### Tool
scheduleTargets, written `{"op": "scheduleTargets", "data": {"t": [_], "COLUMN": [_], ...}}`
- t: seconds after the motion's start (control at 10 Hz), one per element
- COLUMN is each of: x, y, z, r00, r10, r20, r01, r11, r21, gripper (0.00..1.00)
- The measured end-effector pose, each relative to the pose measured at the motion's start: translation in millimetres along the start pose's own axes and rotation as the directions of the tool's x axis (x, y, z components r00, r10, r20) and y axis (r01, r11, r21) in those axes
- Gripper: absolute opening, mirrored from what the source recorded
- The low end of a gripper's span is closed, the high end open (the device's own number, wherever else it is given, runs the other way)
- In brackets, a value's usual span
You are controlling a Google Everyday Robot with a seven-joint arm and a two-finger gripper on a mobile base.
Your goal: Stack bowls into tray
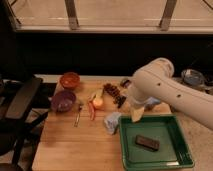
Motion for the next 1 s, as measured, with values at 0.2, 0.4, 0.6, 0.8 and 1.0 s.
{"op": "scheduleTargets", "data": {"t": [0.2,0.4,0.6,0.8,1.0], "x": [-12.8,-13.1,-12.6,-12.2,-10.3], "y": [-5.8,-5.9,-5.4,-11.9,-36.8], "z": [0.6,0.7,0.9,7.2,19.6], "r00": [1.000,1.000,1.000,0.999,0.996], "r10": [-0.021,-0.021,-0.020,-0.039,-0.088], "r20": [0.019,0.019,0.019,0.030,0.034], "r01": [0.021,0.021,0.020,0.039,0.087], "r11": [1.000,1.000,1.000,0.999,0.996], "r21": [0.012,0.012,0.011,0.016,0.022], "gripper": [0.80,0.80,0.80,0.80,0.80]}}
